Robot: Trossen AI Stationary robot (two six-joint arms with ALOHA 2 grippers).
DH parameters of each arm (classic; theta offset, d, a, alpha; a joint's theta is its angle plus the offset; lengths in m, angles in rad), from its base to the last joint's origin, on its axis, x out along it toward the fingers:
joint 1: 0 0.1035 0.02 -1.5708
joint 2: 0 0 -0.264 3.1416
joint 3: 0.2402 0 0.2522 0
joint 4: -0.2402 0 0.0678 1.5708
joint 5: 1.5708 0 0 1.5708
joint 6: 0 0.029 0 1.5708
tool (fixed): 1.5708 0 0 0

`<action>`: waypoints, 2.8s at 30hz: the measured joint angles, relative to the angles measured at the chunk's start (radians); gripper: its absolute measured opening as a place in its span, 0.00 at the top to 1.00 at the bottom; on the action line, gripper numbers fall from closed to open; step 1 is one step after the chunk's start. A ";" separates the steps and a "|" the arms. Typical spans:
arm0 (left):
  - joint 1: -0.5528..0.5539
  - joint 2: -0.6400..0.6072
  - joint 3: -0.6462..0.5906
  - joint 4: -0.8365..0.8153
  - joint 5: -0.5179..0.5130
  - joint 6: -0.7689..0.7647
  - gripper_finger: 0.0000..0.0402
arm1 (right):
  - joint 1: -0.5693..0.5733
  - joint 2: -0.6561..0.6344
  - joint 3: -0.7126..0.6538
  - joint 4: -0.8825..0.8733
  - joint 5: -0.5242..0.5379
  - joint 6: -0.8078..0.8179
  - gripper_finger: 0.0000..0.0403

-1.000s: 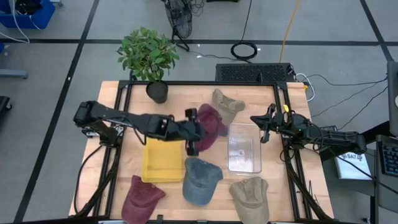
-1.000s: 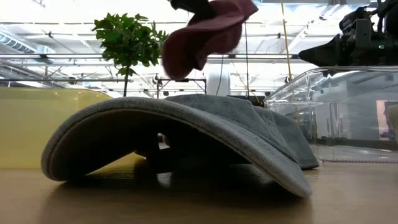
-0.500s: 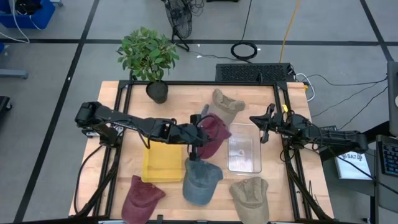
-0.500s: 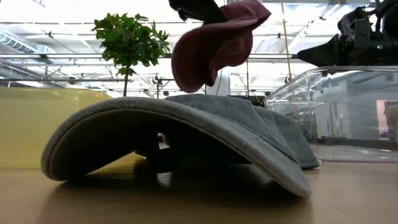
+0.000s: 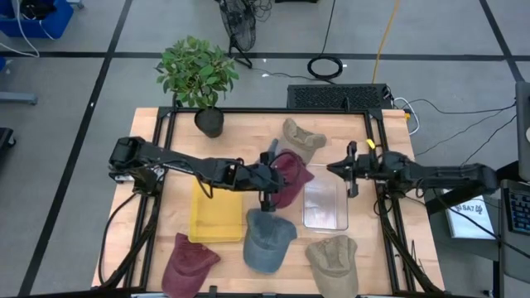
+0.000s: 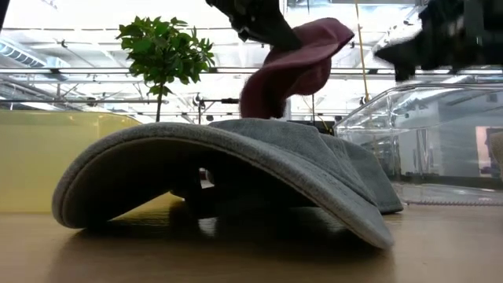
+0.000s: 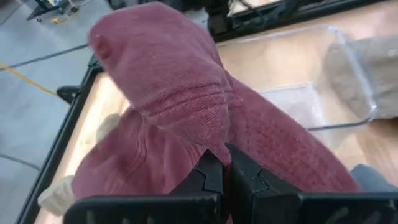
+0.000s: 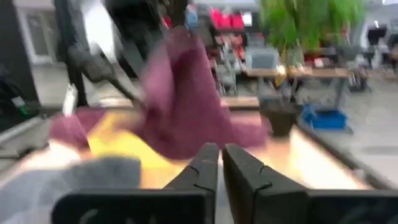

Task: Pick and place caps into container
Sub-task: Put the top red cap into the transparent container

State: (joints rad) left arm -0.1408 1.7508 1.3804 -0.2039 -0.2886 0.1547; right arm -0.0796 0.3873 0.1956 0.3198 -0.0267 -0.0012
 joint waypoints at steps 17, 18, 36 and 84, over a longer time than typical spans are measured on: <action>0.011 0.000 0.000 0.001 -0.001 -0.005 0.99 | 0.156 0.587 0.618 -0.415 0.152 -0.124 0.37; 0.011 0.000 0.000 0.002 -0.001 -0.003 0.99 | 0.156 0.615 0.628 -0.419 0.160 -0.123 0.36; 0.020 0.000 0.000 0.000 -0.004 -0.002 0.99 | 0.147 0.722 0.660 -0.399 0.209 -0.176 0.75; -0.104 -0.134 -0.001 -0.319 -0.002 -0.112 0.52 | 0.136 0.302 0.673 -1.044 -0.155 -0.058 1.00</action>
State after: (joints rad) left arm -0.2444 1.6169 1.3796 -0.5228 -0.2901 0.0429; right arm 0.0566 0.6891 0.8682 -0.7243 -0.1820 -0.0589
